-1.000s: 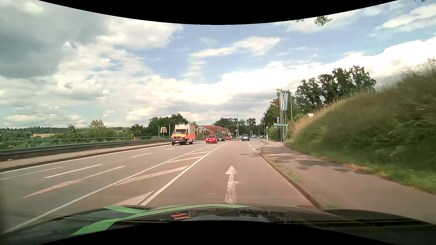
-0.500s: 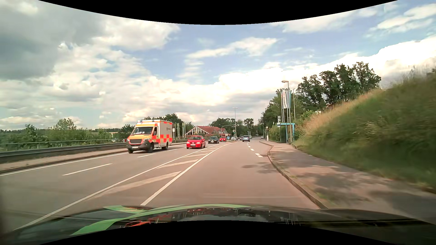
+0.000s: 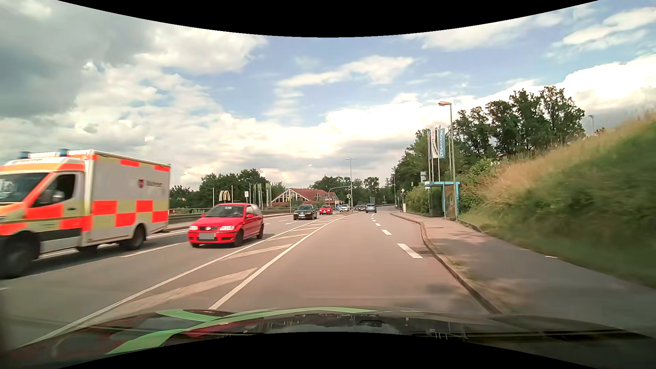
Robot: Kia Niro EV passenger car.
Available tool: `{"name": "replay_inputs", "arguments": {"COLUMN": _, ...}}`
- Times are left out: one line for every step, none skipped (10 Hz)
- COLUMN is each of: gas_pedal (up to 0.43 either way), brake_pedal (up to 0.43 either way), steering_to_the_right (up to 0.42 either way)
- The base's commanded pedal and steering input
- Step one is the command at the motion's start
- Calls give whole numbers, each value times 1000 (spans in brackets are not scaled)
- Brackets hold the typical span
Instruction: Follow the waypoints while adhering to traffic rules and regulations
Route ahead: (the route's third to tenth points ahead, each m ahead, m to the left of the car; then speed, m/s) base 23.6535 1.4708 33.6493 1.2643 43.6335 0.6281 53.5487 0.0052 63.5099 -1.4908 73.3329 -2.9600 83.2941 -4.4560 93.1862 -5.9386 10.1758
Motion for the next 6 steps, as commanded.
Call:
{"name": "replay_inputs", "arguments": {"gas_pedal": 138, "brake_pedal": 0, "steering_to_the_right": 7}}
{"name": "replay_inputs", "arguments": {"gas_pedal": 138, "brake_pedal": 0, "steering_to_the_right": 7}}
{"name": "replay_inputs", "arguments": {"gas_pedal": 138, "brake_pedal": 0, "steering_to_the_right": 7}}
{"name": "replay_inputs", "arguments": {"gas_pedal": 138, "brake_pedal": 0, "steering_to_the_right": 8}}
{"name": "replay_inputs", "arguments": {"gas_pedal": 138, "brake_pedal": 0, "steering_to_the_right": 8}}
{"name": "replay_inputs", "arguments": {"gas_pedal": 138, "brake_pedal": 0, "steering_to_the_right": 7}}
